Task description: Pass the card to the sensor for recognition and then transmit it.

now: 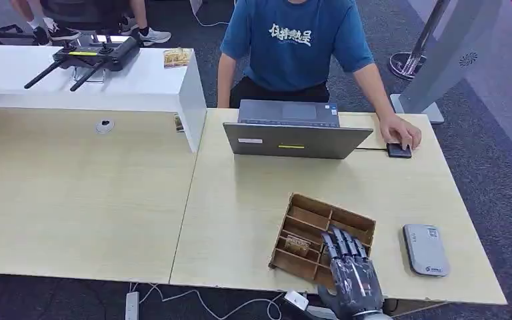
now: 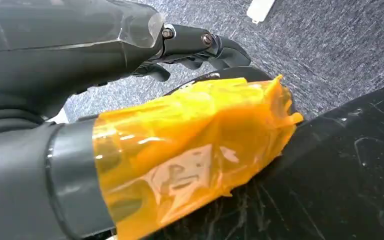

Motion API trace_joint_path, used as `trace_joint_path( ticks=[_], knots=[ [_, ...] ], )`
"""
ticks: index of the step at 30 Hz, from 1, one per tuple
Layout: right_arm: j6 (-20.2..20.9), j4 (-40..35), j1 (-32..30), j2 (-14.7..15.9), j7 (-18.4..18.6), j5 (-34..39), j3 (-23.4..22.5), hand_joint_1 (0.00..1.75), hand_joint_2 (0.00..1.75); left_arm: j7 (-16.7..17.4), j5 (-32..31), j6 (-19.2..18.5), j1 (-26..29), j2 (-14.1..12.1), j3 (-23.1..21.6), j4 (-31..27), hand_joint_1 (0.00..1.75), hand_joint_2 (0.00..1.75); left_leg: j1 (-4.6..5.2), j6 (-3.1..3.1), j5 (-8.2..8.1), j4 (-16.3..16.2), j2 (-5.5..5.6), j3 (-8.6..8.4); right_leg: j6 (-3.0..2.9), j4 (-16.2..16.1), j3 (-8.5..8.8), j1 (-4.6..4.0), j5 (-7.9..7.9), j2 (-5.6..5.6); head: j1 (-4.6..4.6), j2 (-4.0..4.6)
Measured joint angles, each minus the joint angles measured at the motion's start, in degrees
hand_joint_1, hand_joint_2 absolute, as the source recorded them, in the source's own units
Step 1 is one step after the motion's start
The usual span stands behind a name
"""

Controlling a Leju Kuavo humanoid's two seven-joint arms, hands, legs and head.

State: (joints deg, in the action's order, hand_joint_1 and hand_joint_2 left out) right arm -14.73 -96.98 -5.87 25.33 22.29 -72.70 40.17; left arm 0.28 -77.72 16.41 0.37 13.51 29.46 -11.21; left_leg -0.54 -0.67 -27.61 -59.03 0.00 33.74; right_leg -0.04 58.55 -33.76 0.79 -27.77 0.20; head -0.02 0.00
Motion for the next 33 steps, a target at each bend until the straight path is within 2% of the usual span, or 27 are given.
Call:
trace_joint_path(
  ticks=[7,27,29,31,33],
  knots=[
    [2.93,0.31,-0.06,0.81,0.42,0.13,-0.04,0.00,1.75,0.17,-0.44,-1.33,-0.34,-0.22,0.00,0.00,0.00,0.00,0.00,0.01,-0.01,0.00,0.00,0.00,0.00,0.01,0.01,0.00,0.00,0.00,0.00,0.00],
    [2.25,0.79,0.30,0.83,-0.90,1.16,-0.02,0.00,1.75,0.59,-0.46,-2.01,-0.50,-0.48,0.00,0.00,0.00,0.00,0.00,0.01,-0.01,0.00,0.00,-0.01,0.00,0.01,0.02,0.00,0.00,0.00,0.00,0.00],
    [1.59,0.79,0.30,0.81,-1.25,1.05,-0.02,0.02,1.75,0.59,-0.46,-1.88,-0.50,-0.46,0.00,0.00,0.00,0.00,0.00,0.01,-0.01,0.00,0.00,-0.01,0.00,0.01,0.02,0.00,0.00,0.00,0.00,0.00],
    [1.01,0.74,0.30,0.74,-1.33,1.01,-0.02,0.14,1.75,0.59,-0.44,-1.84,-0.50,-0.46,0.00,0.00,0.00,0.00,0.00,0.01,-0.01,0.00,0.00,-0.01,0.00,0.01,0.02,0.00,0.00,0.00,0.00,-0.02],
    [0.52,0.74,0.30,0.61,-1.38,1.01,-0.02,0.14,1.75,0.59,-0.42,-1.69,-0.50,-0.46,0.00,0.00,0.00,0.00,0.00,0.01,-0.01,0.00,0.00,-0.01,0.00,0.01,0.02,0.00,0.00,0.00,0.00,0.00]
  ],
)
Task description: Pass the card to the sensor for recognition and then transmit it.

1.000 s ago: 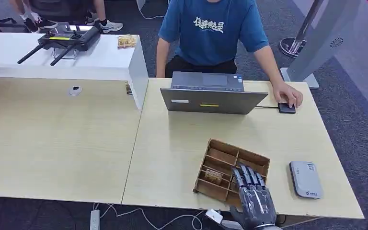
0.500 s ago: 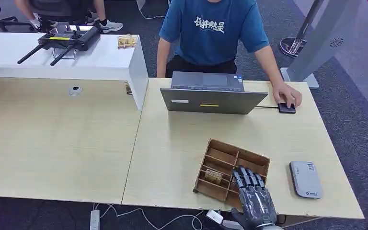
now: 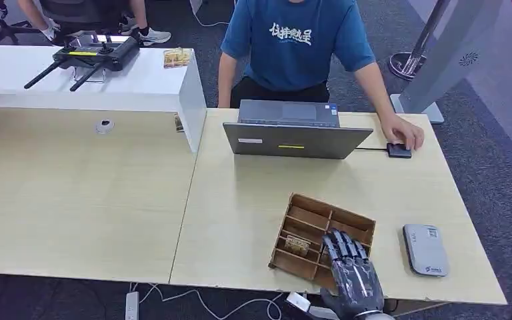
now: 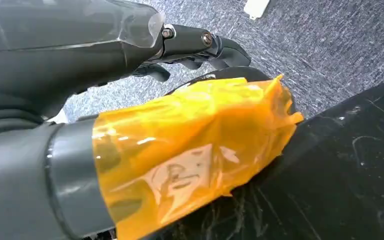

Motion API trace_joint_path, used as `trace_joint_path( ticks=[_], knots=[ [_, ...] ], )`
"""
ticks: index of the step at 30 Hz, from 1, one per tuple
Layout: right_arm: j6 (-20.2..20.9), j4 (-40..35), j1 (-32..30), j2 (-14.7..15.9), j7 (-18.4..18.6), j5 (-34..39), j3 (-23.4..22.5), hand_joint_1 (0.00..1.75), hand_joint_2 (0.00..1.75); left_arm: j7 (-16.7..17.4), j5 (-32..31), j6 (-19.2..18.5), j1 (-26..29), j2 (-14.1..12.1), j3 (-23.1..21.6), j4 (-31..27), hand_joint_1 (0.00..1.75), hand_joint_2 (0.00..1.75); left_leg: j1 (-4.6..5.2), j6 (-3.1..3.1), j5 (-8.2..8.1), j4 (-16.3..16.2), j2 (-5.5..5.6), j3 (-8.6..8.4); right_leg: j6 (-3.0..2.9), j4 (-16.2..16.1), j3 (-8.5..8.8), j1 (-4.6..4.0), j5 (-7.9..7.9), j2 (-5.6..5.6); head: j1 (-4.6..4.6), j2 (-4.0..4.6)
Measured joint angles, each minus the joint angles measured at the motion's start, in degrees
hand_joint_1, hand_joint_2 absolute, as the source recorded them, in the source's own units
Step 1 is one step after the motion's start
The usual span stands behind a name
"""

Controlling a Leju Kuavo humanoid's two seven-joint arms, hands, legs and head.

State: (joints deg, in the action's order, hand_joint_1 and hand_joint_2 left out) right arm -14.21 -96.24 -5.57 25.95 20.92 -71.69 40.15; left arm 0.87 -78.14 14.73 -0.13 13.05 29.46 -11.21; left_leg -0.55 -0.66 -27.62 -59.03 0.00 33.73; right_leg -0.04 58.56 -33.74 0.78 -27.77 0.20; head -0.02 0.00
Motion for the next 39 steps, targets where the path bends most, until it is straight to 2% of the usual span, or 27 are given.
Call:
trace_joint_path(
  ticks=[2,3,5,6,8,10,12,14,15,16,17,39],
  knots=[
    [-0.24,0.00,0.00,-0.26,-0.02,0.00,-0.02,0.14,1.75,0.00,0.00,0.13,0.00,0.00,0.00,0.00,0.00,0.00,0.00,0.00,0.00,0.00,0.00,0.00,0.00,0.00,0.00,0.00,0.00,0.00,0.00,0.00],
    [-0.28,0.00,0.00,-0.33,-0.02,0.00,-0.02,0.30,1.75,0.00,0.00,0.20,0.00,0.00,0.00,0.00,0.00,0.00,0.00,0.00,0.00,0.00,0.00,0.00,0.00,0.00,0.00,0.00,0.00,0.00,0.00,-0.02],
    [-0.30,0.00,0.00,-0.42,-0.02,0.00,-0.02,1.06,1.75,0.00,0.00,0.20,0.00,0.00,0.00,0.00,0.00,0.00,0.00,0.00,0.00,0.00,0.00,0.00,0.00,0.00,0.00,0.00,0.00,0.00,0.00,0.00],
    [-0.41,0.00,-0.01,-0.46,-0.02,0.00,-0.02,1.27,1.75,0.00,0.00,0.26,0.00,0.00,0.00,0.00,0.00,0.00,0.00,0.00,0.00,0.00,0.00,0.00,0.00,0.00,0.00,0.00,0.00,0.00,0.00,0.00],
    [-1.01,0.00,-0.01,-0.68,-0.24,-0.09,-0.04,1.27,1.75,0.00,0.00,0.42,0.01,0.00,0.00,0.00,0.00,0.00,0.00,0.00,0.00,0.00,0.00,0.00,0.00,0.00,0.00,0.00,0.00,0.00,0.00,0.00],
    [-1.48,-0.02,0.00,-0.90,-0.37,-0.09,-0.04,1.48,1.75,0.00,-0.02,0.70,0.01,0.00,0.00,0.00,0.00,0.00,0.00,0.00,0.00,0.00,0.00,0.00,0.00,0.00,0.00,0.00,0.00,0.00,0.00,0.00],
    [-1.88,-0.04,0.10,-1.07,-0.37,-0.17,-0.15,1.50,1.75,0.00,-0.02,0.81,0.02,0.00,0.00,0.00,0.00,0.00,0.00,0.00,0.00,0.00,0.00,-0.01,0.00,0.00,0.00,0.00,0.00,0.00,0.00,0.00],
    [-2.25,-0.04,0.23,-1.25,-0.39,-0.18,-0.31,1.33,1.75,-0.02,-0.04,0.90,0.01,0.00,0.00,0.00,0.00,0.00,0.00,0.00,0.00,0.00,0.00,-0.01,0.00,0.00,0.01,0.00,0.00,0.00,0.00,0.00],
    [-2.38,-0.11,0.27,-1.31,-0.39,-0.18,-0.35,0.52,1.75,-0.02,-0.11,0.96,0.02,0.00,0.00,0.00,0.00,0.00,0.00,0.00,0.00,0.00,0.00,-0.01,0.00,0.00,0.01,0.00,0.00,0.00,0.02,0.00],
    [-2.49,-0.20,0.27,-1.36,-0.42,-0.18,-0.37,0.05,1.75,-0.02,-0.13,1.05,0.02,0.00,0.00,0.00,0.00,0.00,0.00,0.00,0.00,0.00,0.00,-0.01,0.00,0.00,0.01,0.00,0.00,0.00,0.00,0.00],
    [-2.53,-0.20,0.23,-1.38,-0.46,-0.18,-0.37,0.00,1.75,-0.04,-0.15,1.12,0.02,0.00,0.00,0.00,0.00,0.00,0.00,0.00,0.00,0.00,0.00,-0.01,0.00,0.00,0.01,0.00,0.00,0.00,0.00,0.00],
    [-3.04,-0.11,-0.44,-1.62,-1.57,0.02,-0.37,0.00,1.75,-0.61,-0.72,2.80,0.16,-0.04,-0.42,0.00,0.00,0.00,0.00,0.00,-0.01,0.00,-0.01,-0.02,0.00,0.00,0.01,0.00,-0.01,0.00,0.00,0.00]
  ],
)
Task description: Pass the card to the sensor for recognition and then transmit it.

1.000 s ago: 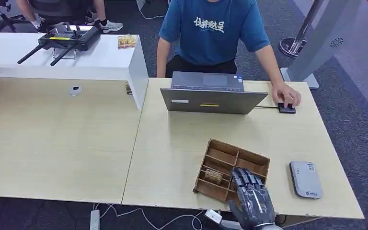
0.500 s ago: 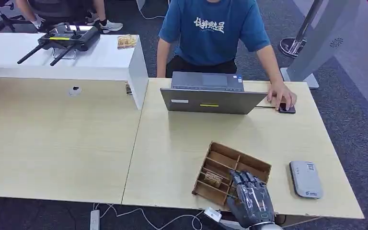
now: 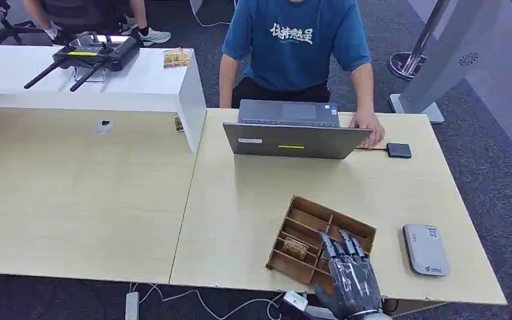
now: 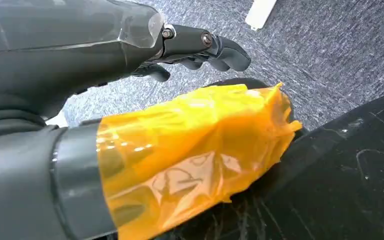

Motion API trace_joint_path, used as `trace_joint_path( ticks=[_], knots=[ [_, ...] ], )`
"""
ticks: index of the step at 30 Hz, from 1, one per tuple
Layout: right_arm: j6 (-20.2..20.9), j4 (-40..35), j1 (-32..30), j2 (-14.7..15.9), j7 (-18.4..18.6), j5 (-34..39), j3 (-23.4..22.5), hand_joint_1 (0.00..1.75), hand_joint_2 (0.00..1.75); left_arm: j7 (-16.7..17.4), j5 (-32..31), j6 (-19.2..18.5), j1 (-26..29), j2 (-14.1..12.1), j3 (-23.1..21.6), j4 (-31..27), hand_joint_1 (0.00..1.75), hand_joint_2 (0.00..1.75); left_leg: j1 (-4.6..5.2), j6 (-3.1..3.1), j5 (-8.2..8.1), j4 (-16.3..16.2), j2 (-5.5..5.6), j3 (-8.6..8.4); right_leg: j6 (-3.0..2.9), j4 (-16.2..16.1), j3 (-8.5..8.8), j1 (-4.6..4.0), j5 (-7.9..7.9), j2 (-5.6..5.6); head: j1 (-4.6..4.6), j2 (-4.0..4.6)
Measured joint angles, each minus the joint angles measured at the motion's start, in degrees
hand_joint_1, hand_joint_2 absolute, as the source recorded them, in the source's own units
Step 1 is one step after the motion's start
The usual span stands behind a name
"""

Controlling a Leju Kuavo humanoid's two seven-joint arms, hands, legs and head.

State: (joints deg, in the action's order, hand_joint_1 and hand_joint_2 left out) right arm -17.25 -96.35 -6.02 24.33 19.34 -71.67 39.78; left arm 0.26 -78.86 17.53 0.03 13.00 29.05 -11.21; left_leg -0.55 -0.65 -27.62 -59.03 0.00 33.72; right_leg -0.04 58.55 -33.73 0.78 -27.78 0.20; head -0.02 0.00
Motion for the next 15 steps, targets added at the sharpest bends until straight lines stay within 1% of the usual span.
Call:
trace_joint_path(
  ticks=[8,15],
  knots=[
    [-0.35,0.09,0.07,-0.09,-0.24,0.11,0.00,0.00,1.75,-0.35,-0.28,0.20,0.04,0.02,-0.04,0.00,0.00,0.00,0.00,0.00,0.00,0.00,0.00,0.01,0.00,0.00,0.00,0.00,0.00,0.00,0.00,0.00],
    [-1.14,0.42,0.53,-1.33,-0.77,-0.09,0.00,0.00,1.75,-0.35,0.13,0.33,0.05,0.04,-0.04,0.00,0.00,0.00,0.00,0.00,0.00,0.00,0.01,0.01,0.00,0.01,0.00,0.00,-0.01,0.00,0.00,-0.02]
  ],
)
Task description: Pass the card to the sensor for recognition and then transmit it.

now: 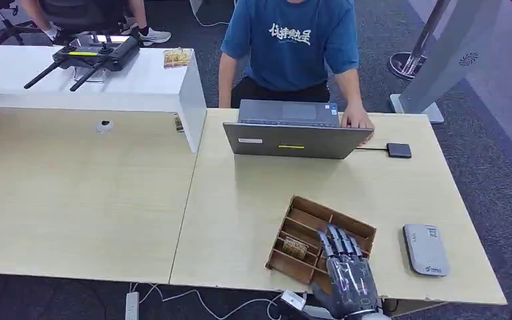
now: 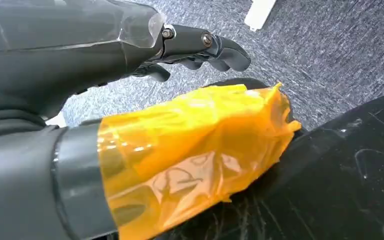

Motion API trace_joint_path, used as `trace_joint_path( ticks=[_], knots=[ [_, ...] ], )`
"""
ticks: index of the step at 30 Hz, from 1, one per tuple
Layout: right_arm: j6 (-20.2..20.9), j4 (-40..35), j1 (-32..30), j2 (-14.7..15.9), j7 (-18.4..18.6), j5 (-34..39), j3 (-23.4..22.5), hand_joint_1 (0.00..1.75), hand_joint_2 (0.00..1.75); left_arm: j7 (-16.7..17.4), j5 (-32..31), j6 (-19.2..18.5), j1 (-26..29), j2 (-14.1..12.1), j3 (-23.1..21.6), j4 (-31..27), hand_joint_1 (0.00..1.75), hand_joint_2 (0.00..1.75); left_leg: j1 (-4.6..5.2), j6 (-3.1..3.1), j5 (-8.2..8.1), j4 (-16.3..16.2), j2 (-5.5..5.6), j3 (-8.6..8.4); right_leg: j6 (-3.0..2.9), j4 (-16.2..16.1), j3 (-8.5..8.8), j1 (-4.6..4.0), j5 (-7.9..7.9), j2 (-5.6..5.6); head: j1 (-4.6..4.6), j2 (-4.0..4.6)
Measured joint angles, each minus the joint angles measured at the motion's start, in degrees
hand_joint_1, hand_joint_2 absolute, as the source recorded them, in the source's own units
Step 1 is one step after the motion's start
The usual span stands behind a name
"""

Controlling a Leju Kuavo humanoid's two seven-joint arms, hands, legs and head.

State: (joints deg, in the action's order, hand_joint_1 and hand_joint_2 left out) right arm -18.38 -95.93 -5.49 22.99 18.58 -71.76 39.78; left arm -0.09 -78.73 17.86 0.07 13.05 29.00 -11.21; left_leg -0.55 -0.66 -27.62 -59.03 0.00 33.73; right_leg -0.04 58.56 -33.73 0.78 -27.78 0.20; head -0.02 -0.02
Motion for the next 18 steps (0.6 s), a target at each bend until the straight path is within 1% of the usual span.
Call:
trace_joint_path(
  ticks=[9,12,18],
  knots=[
    [-0.07,0.31,0.32,-0.96,-0.61,0.00,0.00,0.00,1.75,0.00,0.09,0.17,0.02,0.00,0.00,0.00,0.00,0.00,0.00,0.00,0.00,0.00,0.00,0.01,0.00,0.00,-0.01,0.00,-0.01,0.00,0.00,0.02],
    [-0.68,0.41,0.24,-1.05,-1.03,-0.04,0.00,0.00,1.75,0.00,0.20,0.24,0.06,0.00,0.00,0.00,0.00,0.00,0.00,0.00,0.00,0.00,0.00,0.01,0.00,0.00,0.00,0.00,-0.01,0.00,0.00,0.02],
    [-1.53,0.42,0.13,-1.18,-0.44,-0.13,0.00,0.00,1.75,0.00,0.42,0.28,0.11,0.02,0.00,0.00,0.00,0.00,0.00,0.00,0.00,0.00,0.00,0.01,0.00,-0.01,0.00,0.00,-0.01,0.00,0.02,0.02]
  ],
)
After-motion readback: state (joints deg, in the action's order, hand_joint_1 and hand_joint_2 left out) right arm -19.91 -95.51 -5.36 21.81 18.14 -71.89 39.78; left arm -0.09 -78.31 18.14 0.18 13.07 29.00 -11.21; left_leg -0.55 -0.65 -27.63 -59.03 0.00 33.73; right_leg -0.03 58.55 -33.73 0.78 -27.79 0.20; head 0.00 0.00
